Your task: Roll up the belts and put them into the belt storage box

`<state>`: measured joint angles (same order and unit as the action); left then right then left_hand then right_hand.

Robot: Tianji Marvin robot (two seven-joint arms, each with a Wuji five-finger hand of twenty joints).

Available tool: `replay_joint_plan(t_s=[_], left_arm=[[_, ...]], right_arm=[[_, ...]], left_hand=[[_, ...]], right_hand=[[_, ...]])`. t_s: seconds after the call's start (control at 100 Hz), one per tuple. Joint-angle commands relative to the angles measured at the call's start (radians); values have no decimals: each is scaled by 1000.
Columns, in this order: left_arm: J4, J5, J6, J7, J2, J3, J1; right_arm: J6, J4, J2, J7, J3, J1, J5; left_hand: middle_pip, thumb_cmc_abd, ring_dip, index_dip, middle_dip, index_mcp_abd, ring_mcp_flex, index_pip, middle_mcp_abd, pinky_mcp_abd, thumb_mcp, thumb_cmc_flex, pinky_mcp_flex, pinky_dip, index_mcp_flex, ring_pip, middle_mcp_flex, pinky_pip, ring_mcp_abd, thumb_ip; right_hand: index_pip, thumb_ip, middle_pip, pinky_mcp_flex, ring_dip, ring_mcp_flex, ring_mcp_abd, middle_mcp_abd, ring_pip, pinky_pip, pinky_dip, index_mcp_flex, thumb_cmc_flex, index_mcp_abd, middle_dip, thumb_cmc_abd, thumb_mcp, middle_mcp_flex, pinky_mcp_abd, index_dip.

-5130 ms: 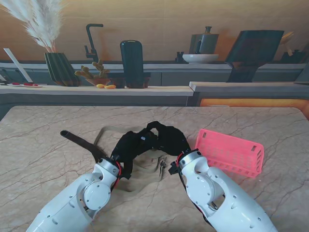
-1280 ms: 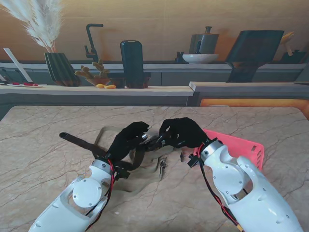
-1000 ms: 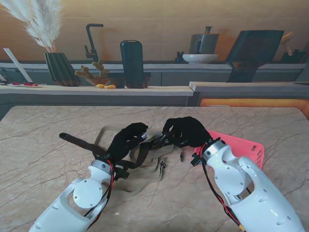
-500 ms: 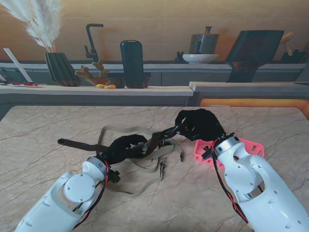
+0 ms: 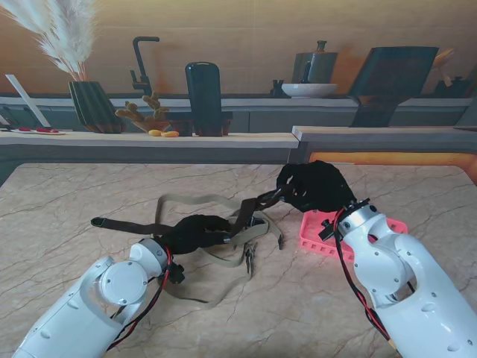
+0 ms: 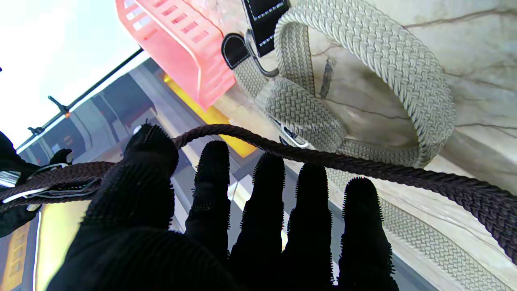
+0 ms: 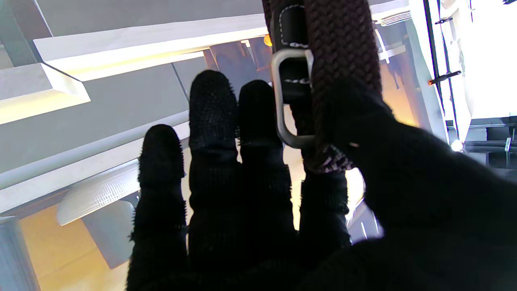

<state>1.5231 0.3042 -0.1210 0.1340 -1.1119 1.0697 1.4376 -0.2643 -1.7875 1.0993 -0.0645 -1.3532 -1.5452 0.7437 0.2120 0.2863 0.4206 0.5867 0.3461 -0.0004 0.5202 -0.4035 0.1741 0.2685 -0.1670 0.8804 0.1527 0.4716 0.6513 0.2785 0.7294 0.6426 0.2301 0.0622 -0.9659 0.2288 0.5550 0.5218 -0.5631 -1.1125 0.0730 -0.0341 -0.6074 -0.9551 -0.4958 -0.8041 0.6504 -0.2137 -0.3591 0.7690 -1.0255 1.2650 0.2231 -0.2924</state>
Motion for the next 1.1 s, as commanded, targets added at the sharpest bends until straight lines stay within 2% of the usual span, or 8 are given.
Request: replay_joint_plan(t_s=[0.0,0.04,0.15,0.4,0.59,0.84,1.04,1.09], left_arm=[[6,-15,-21,22,5,1,5],[6,-16,-32,30,7,0,4],[5,31,-59,33,14,-10,-3],[9,114,-64,16,19,-41,-13],[-8,298,-69,-88,16,-82,-28],[-46,480,-79,-180,22,-132,-67],[-81,567,-83,-240,26,-175,-102],[-86,573,-80,-249,25,-182,-106]], right_arm=[[-5,-10,-1,2,-2,2,7],[-4,-10,-2,3,-2,4,8],[1,-8,-1,5,0,11,6],[13,-4,-1,10,8,27,-1],[29,1,2,2,20,38,-8],[58,12,6,-2,37,56,-20],[78,15,8,-3,44,63,-31],[82,15,8,-4,46,63,-33]], left_hand=[[13,45,-1,0,0,-35,13,-35,-34,-15,-65,-45,-2,-5,10,2,21,1,-32,-7],[13,76,1,-31,2,-22,12,-35,-34,-16,-177,-123,-3,-5,3,0,18,-3,-32,-11],[22,127,10,-46,10,4,24,-20,-25,-8,-251,-178,3,4,-27,7,10,-3,-33,-12],[49,128,43,-49,27,46,49,-16,-11,19,-267,-199,18,30,-62,54,16,43,-2,-4],[83,116,83,-41,56,80,62,-28,-7,57,-252,-235,25,58,-94,107,0,112,25,-3],[144,106,120,-5,84,68,104,-109,-9,67,-277,-208,48,65,-66,186,47,205,31,-2],[195,105,143,12,100,60,154,-181,-14,69,-323,-193,85,59,-39,258,97,284,32,0],[215,115,148,31,105,43,177,-222,-16,61,-304,-130,105,52,-31,289,121,326,29,42]], right_hand=[[-99,-58,-7,-18,-12,-17,-16,-4,0,2,7,-93,38,-106,-8,-48,-69,31,15,-53],[-99,-59,-6,-17,-12,-17,-17,-7,0,2,7,-94,39,-101,-9,-47,-70,33,17,-53],[-98,-61,-6,-16,-13,-20,-14,-10,-3,2,6,-96,40,-95,-9,-43,-73,33,19,-50],[-99,-62,-4,-15,-15,-20,-10,-14,-7,2,5,-99,40,-91,-9,-42,-77,34,20,-48],[-99,-67,-1,-12,-17,-24,-6,-19,-11,1,4,-101,43,-80,-9,-36,-83,37,24,-45],[-100,-70,2,-13,-18,-25,-3,-20,-15,1,3,-103,42,-78,-7,-35,-86,37,25,-42],[-101,-72,5,-12,-18,-26,-2,-25,-17,0,3,-102,43,-75,-7,-35,-86,37,27,-42],[-101,-72,5,-12,-18,-26,-3,-23,-18,0,3,-103,43,-75,-7,-35,-87,36,27,-42]])
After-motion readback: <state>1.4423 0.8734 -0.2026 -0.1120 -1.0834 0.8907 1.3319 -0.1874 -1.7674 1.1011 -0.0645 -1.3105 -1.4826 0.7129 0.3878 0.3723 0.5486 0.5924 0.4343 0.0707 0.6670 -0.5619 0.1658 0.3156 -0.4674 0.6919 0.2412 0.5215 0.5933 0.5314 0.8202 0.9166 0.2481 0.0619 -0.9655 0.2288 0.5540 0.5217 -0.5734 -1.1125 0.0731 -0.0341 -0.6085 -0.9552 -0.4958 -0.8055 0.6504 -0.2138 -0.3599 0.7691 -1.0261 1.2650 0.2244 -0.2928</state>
